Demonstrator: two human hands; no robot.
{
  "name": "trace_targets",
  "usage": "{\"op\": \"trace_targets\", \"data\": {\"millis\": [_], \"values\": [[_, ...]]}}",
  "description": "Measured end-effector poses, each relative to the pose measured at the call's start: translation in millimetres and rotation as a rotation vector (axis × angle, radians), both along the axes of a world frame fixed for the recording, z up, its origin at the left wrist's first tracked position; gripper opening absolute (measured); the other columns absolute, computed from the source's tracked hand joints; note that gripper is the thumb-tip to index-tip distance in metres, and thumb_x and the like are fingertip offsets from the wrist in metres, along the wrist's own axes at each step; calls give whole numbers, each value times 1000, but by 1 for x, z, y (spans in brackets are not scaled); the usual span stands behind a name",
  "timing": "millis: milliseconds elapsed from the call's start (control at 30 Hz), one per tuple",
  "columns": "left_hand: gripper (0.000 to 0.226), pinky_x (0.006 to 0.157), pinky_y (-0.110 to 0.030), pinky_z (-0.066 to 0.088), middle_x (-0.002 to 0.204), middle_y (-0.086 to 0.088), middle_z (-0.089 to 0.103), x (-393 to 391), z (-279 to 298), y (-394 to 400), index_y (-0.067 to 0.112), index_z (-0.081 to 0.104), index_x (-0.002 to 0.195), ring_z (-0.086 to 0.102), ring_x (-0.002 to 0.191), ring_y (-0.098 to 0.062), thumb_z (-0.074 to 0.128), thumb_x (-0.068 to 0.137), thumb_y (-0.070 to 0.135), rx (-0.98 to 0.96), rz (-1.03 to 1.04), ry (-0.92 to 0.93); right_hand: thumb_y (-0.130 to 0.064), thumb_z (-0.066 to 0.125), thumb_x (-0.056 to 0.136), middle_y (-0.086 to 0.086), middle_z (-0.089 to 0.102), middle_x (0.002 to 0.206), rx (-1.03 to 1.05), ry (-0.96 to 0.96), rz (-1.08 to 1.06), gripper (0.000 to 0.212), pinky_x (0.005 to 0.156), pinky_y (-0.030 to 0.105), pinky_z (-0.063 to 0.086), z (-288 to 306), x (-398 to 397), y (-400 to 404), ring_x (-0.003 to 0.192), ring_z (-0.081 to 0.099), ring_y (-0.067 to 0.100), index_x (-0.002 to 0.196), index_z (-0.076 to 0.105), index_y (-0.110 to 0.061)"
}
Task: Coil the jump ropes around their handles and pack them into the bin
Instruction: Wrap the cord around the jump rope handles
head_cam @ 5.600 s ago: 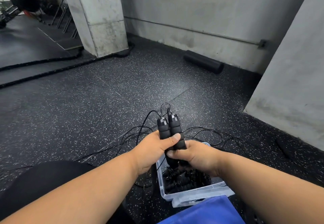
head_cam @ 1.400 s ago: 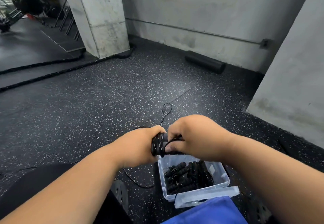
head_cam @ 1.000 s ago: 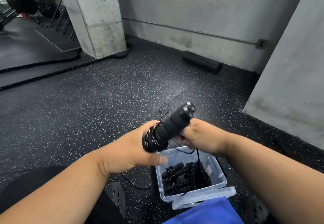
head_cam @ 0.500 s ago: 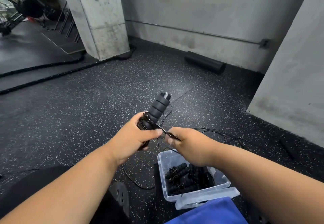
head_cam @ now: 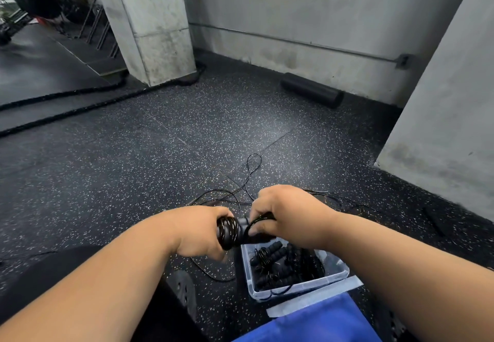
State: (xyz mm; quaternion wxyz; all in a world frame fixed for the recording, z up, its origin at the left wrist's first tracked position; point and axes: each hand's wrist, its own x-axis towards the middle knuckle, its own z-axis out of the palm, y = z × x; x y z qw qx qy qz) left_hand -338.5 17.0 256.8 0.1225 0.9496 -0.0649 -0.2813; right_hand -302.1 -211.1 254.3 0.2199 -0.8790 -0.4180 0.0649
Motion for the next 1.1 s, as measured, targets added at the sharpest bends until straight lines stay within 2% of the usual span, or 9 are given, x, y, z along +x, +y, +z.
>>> {"op": "trace_targets", "data": {"millis": [167,333,433,533,633,733,833,967,1100], "values": [[63,94,-37,60,104,12,77,2,0,9,45,57,123,74,99,-17,94,73,36,-28,-151,323,-57,78,81,-8,56,81,0,66,23,41,72,27,42,-24,9,4,81,50,9,75,62,-20],[59,73,-46,54,98,-7,64,-2,2,24,27,58,125,59,82,-27,91,78,19,-587,-194,542,-27,60,103,-9,63,66,51,349,-69,32,60,26,50,-48,9,11,59,56,4,75,58,-12],[60,64,-35,55,103,-1,63,-1,2,26,25,54,136,51,77,-22,84,86,15,-844,-111,405,-18,52,106,8,72,94,-9,420,-93,18,83,36,56,-63,-1,19,86,66,20,104,67,-8],[69,57,-26,53,103,-6,63,0,-2,20,24,53,136,40,60,-11,89,78,36,-917,159,294,-45,45,108,-1,61,78,-16,471,-149,38,74,33,48,-80,-6,28,72,55,15,91,60,-14],[89,56,-28,55,94,-5,56,-1,-10,11,31,48,139,41,54,-6,93,63,45,-940,465,208,-45,44,108,-5,59,78,-53,469,-178,37,72,34,42,-89,-7,38,74,56,17,96,59,-14],[82,59,-29,56,90,0,66,-4,-11,5,52,43,143,41,56,-8,91,81,28,-996,484,208,-41,44,109,-6,55,78,-116,384,-126,30,71,29,33,-92,-9,45,74,55,17,85,51,-24],[60,56,-24,54,84,4,63,-6,-6,2,43,61,132,36,53,-5,87,80,28,-1069,455,221,-47,51,104,4,66,106,-103,356,-126,26,87,35,47,-98,-13,53,100,62,24,105,60,-23],[50,57,-29,50,104,3,71,6,-1,15,40,63,121,55,71,-10,90,81,29,-949,696,-162,-50,56,100,6,40,157,-175,416,-126,63,119,40,33,-113,-11,47,144,40,26,156,31,-34],[71,78,-38,56,112,6,70,9,11,47,44,46,137,69,86,-19,87,80,47,-574,810,-600,-37,56,102,4,28,166,-230,528,-156,71,115,36,37,-117,-4,39,141,46,25,161,17,-43]]}}
